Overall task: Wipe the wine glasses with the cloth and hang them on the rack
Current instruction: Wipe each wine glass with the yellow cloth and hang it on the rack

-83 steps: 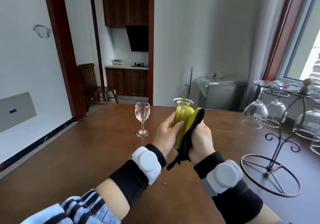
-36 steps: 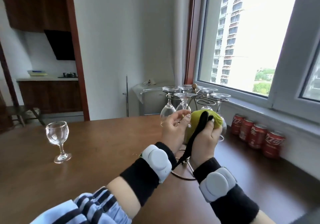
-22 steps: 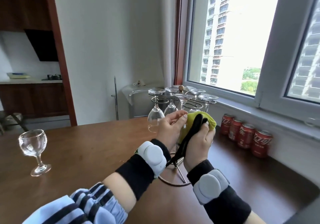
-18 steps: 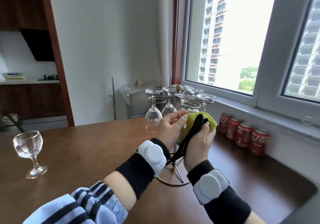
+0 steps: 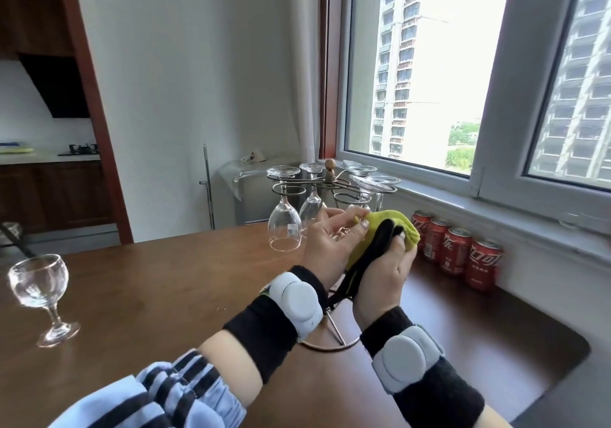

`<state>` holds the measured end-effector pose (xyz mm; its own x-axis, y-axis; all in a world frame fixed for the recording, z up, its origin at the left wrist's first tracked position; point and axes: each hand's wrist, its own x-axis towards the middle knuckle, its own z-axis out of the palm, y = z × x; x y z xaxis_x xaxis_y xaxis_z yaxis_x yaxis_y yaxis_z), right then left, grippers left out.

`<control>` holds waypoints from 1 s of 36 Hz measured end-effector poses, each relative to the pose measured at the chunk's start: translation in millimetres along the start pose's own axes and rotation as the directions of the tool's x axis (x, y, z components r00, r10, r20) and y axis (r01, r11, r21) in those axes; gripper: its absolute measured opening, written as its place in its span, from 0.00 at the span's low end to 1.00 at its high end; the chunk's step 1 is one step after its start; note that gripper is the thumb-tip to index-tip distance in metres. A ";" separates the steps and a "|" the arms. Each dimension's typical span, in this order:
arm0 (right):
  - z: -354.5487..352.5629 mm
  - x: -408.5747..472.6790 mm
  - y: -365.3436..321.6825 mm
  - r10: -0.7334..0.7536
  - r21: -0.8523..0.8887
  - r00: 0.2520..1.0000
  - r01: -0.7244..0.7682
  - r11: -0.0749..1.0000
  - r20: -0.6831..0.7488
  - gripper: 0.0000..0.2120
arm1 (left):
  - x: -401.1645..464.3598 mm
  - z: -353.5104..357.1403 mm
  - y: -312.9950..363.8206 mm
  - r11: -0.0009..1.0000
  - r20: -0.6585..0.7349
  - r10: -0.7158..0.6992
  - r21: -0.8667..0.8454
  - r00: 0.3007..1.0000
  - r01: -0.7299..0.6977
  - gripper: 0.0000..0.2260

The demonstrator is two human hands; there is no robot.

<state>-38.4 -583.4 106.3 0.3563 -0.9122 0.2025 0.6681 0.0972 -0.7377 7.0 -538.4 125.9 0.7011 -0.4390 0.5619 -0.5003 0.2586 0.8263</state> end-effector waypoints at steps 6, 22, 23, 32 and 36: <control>-2.0 -2.6 -0.2 -0.065 -0.009 0.997 0.065 0.998 0.043 0.07 | -6.4 -1.1 -2.7 0.999 -0.021 0.039 0.000 0.999 -0.039 0.08; 0.6 -12.2 10.3 -0.059 -0.117 0.989 0.076 0.990 0.137 0.10 | -11.8 -12.9 -17.6 0.999 -0.112 0.023 -0.039 0.993 -0.028 0.08; 1.1 -12.5 9.9 -0.069 -0.115 0.988 0.085 0.990 0.140 0.10 | -11.5 -12.9 -18.6 0.999 -0.110 0.022 -0.031 0.994 -0.026 0.07; -1.2 -17.9 -5.1 -0.168 -0.101 0.977 0.182 0.978 0.131 0.09 | -10.4 -11.2 -26.5 0.997 -0.031 -0.067 -0.038 0.997 0.066 0.10; 0.2 -21.1 -8.3 -0.243 -0.062 0.958 0.255 0.965 0.153 0.05 | -12.9 -14.0 -23.1 0.996 -0.007 -0.083 -0.037 0.996 0.083 0.18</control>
<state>-51.3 -564.8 108.3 0.2789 -0.8364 0.4719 0.6951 -0.1632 -0.7001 16.6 -526.7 100.0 0.7437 -0.4534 0.4913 -0.4211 0.2529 0.8710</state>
